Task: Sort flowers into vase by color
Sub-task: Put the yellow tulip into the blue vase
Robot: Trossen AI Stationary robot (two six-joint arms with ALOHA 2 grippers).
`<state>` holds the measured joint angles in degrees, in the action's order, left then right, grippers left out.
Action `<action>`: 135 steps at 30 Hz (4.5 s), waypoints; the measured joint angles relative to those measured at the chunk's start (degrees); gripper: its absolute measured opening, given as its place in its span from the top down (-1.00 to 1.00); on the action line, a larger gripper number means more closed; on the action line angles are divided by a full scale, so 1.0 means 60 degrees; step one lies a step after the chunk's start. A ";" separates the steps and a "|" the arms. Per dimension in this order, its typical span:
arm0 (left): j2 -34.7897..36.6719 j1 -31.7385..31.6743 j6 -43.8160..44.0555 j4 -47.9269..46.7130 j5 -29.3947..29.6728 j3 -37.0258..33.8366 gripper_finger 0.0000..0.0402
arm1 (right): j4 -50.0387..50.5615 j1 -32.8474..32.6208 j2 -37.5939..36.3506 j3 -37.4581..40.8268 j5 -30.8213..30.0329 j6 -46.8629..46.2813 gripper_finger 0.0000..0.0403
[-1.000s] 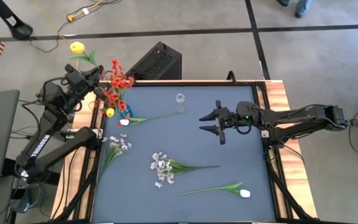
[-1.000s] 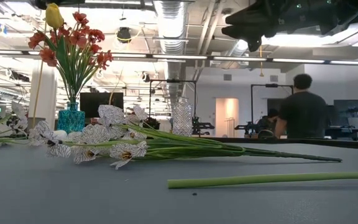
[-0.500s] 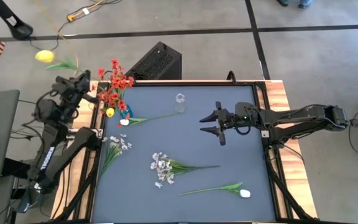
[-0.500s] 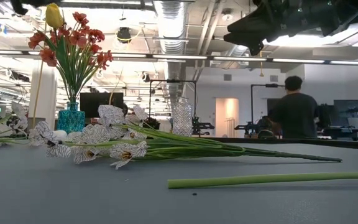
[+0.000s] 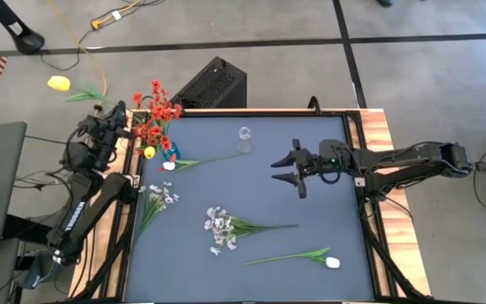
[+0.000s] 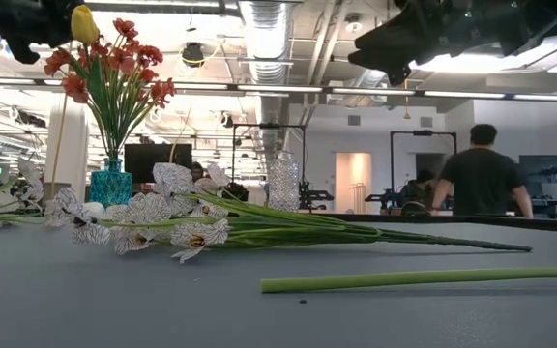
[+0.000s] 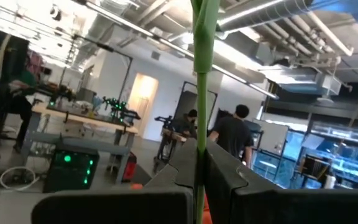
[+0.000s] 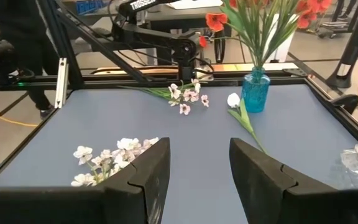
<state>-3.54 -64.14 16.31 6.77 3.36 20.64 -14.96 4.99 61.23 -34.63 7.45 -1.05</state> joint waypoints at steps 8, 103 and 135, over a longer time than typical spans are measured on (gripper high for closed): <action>-0.0003 0.0004 0.0101 0.0373 -0.0498 0.0415 1.00 | 0.0069 -0.0089 0.0000 0.0000 0.0013 0.0150 0.05; 0.0548 0.0355 0.2068 -0.1796 -0.1219 -0.2067 1.00 | -0.1872 -0.0182 0.2160 0.0000 0.0100 -0.0351 0.05; 0.0359 0.1395 0.1016 -0.2548 -0.1056 -0.2728 1.00 | -0.2033 -0.0182 0.2157 0.0000 0.0100 -0.0329 0.05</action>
<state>-1.39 -55.77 22.40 -8.51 -2.98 4.27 -27.16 3.90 74.17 -34.63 8.05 -3.03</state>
